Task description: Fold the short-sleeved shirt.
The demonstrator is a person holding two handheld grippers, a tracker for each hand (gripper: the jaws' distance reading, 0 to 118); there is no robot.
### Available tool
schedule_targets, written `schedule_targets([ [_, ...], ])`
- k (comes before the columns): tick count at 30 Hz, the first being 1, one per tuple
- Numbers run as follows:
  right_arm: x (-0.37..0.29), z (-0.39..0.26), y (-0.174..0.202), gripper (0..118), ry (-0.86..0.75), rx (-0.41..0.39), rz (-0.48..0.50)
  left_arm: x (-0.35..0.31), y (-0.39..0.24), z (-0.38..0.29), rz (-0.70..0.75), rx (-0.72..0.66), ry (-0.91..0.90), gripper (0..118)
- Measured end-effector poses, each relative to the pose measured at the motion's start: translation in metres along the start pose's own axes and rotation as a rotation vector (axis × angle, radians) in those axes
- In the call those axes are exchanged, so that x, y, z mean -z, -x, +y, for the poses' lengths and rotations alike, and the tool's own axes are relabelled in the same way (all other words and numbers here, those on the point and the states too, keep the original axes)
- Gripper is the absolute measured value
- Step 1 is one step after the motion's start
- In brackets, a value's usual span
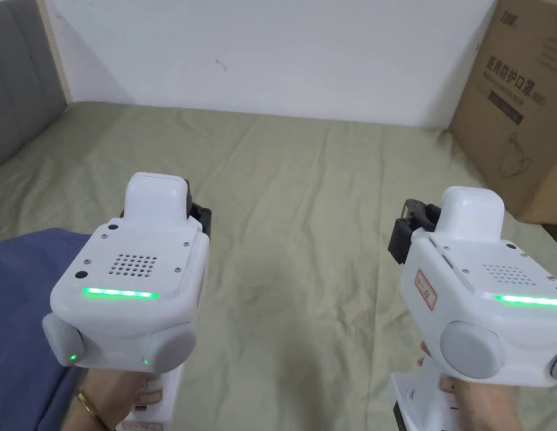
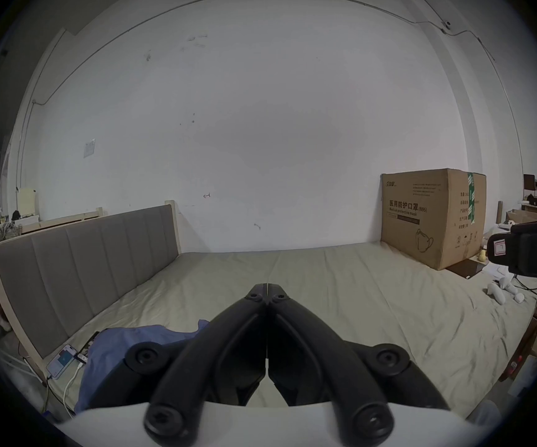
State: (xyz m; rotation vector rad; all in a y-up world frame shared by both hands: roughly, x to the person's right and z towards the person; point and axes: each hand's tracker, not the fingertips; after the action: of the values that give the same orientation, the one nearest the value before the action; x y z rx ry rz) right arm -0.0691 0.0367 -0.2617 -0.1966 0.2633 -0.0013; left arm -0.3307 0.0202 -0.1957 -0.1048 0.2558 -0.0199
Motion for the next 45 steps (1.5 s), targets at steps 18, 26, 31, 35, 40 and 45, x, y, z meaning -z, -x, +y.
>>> schedule_targets([
  [18, 0.0, 0.0, 0.001, 0, 0.001, -0.013, 0.003, -0.001, 0.002, 0.003, 0.0, -0.003, 0.001, 0],
  [26, 0.005, 0.005, 0.012, 0, 0.002, -0.027, 0.021, -0.003, 0.012, 0.004, 0.02, -0.019, 0.0, 0],
  [31, 0.008, 0.011, 0.035, 0, -0.013, -0.04, 0.095, -0.015, 0.036, 0.005, 0.094, -0.006, -0.013, 0],
  [35, 0.012, 0.012, 0.066, 0, -0.019, -0.055, 0.191, -0.034, 0.066, 0.005, 0.189, -0.024, -0.014, 0],
  [40, 0.018, 0.009, 0.111, 0, -0.012, -0.072, 0.309, -0.062, 0.106, 0.003, 0.313, -0.04, -0.009, 0],
  [45, 0.019, 0.005, 0.154, 0, 0.003, -0.086, 0.416, -0.093, 0.135, 0.0, 0.418, -0.043, -0.001, 0],
])
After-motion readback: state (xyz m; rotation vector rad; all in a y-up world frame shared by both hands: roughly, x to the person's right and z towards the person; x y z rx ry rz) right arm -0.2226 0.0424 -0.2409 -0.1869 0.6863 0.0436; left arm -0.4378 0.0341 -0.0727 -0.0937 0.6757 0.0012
